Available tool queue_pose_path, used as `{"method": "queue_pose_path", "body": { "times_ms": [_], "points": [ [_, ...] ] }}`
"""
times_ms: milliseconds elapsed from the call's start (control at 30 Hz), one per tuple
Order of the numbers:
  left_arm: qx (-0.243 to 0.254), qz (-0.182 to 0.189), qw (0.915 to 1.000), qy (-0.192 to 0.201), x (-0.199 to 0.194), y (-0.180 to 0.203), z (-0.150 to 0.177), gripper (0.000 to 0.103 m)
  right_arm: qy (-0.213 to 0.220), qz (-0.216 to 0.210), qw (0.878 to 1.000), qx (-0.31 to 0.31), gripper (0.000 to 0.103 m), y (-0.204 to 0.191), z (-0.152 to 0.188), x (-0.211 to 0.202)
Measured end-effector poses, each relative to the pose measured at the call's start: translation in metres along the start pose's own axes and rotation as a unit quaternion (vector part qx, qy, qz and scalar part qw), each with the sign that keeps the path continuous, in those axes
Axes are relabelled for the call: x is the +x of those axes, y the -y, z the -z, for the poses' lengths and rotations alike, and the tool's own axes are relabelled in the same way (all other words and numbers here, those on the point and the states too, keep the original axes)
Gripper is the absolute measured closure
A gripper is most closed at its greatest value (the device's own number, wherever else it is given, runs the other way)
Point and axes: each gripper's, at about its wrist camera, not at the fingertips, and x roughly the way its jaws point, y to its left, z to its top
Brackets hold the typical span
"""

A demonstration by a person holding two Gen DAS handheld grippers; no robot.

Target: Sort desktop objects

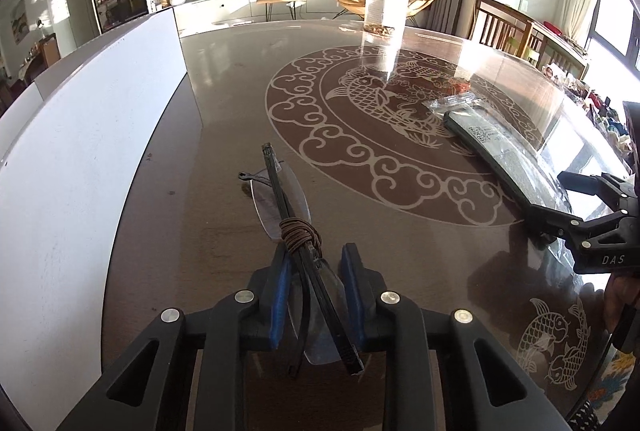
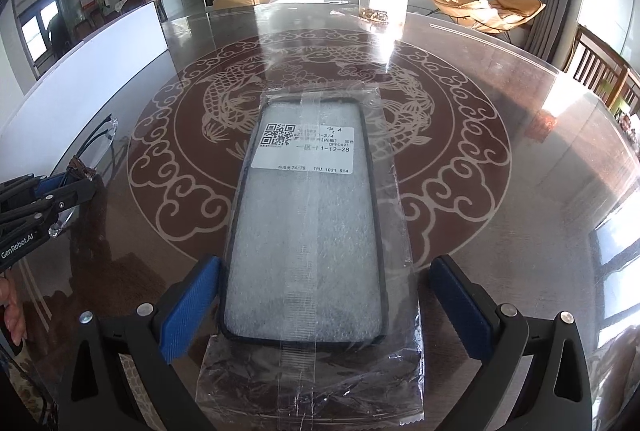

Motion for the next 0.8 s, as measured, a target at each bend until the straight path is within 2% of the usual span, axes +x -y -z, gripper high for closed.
{"method": "queue_pose_path", "body": {
  "times_ms": [400, 533, 600, 667, 700, 800],
  "points": [
    [-0.043, 0.019, 0.9987, -0.021, -0.013, 0.001, 0.014, 0.078, -0.003, 0.008, 1.000, -0.006, 0.000, -0.003, 0.000, 0.001],
    [-0.062, 0.028, 0.9973, -0.027, -0.014, -0.002, 0.016, 0.075, -0.003, 0.008, 1.000, -0.006, 0.000, -0.003, 0.000, 0.001],
    [-0.064, 0.037, 0.9968, -0.032, -0.014, -0.001, 0.015, 0.069, -0.003, 0.008, 1.000, -0.006, 0.000, -0.003, 0.000, 0.001],
    [-0.059, 0.020, 0.9971, -0.044, -0.013, 0.002, 0.013, 0.036, -0.003, 0.008, 1.000, -0.006, 0.000, -0.003, 0.000, 0.001],
    [-0.055, 0.002, 0.9973, -0.049, -0.012, 0.003, 0.012, 0.028, -0.003, 0.008, 1.000, -0.006, 0.000, -0.003, 0.000, 0.001],
    [-0.047, -0.007, 0.9977, -0.048, -0.016, 0.003, 0.013, 0.026, -0.003, 0.008, 1.000, -0.006, 0.000, -0.003, 0.000, 0.001]
  ]
}}
